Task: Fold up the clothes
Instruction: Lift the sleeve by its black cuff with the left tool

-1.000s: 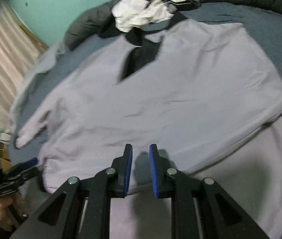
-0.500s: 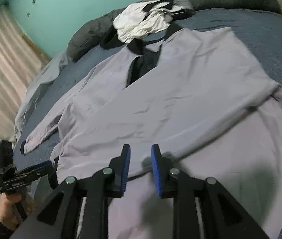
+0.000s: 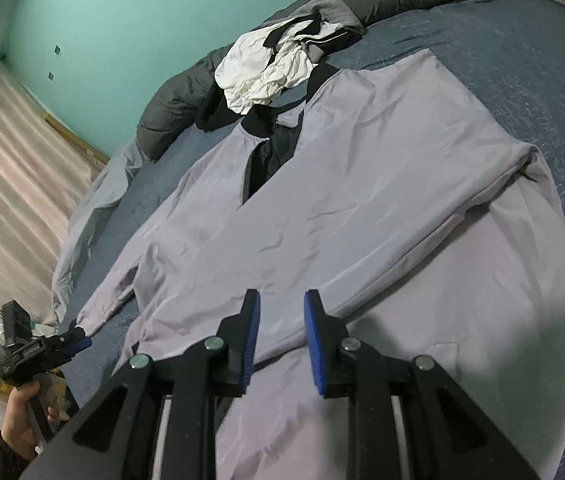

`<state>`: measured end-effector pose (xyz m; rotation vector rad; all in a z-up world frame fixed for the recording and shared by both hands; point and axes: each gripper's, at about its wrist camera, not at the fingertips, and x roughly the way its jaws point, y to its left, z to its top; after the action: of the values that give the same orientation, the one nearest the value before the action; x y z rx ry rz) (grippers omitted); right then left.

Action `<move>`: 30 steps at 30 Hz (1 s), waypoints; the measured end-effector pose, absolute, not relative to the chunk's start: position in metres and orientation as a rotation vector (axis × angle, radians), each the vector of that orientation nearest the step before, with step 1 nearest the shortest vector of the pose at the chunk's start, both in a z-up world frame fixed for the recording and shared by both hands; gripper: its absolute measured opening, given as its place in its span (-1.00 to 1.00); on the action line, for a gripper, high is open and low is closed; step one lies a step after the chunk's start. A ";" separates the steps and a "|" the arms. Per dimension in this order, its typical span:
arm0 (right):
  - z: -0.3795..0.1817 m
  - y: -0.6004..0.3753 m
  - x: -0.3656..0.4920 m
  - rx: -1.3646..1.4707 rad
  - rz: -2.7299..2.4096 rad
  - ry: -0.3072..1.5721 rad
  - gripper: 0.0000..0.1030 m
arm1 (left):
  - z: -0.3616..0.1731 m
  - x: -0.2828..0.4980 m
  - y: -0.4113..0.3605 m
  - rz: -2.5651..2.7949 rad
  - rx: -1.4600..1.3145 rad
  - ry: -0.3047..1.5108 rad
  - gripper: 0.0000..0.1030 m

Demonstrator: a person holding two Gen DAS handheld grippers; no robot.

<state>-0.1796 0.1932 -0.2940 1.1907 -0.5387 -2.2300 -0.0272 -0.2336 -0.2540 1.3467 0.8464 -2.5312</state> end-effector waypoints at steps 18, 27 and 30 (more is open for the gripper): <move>-0.296 0.191 -0.184 1.185 -2.206 -0.550 -0.57 | -0.289 0.036 -0.412 -2.107 1.013 1.182 0.39; -0.294 0.180 -0.184 1.174 -2.205 -0.508 -0.57 | -0.306 0.056 -0.451 -2.026 0.912 1.212 0.39; -0.293 0.178 -0.184 1.172 -2.206 -0.499 -0.57 | -0.308 0.060 -0.462 -2.018 0.868 1.202 0.39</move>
<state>-0.1844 0.1776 -0.2931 1.1715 -0.4987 -2.2063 0.0597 -0.4618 -0.3078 0.8680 1.2019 -2.0181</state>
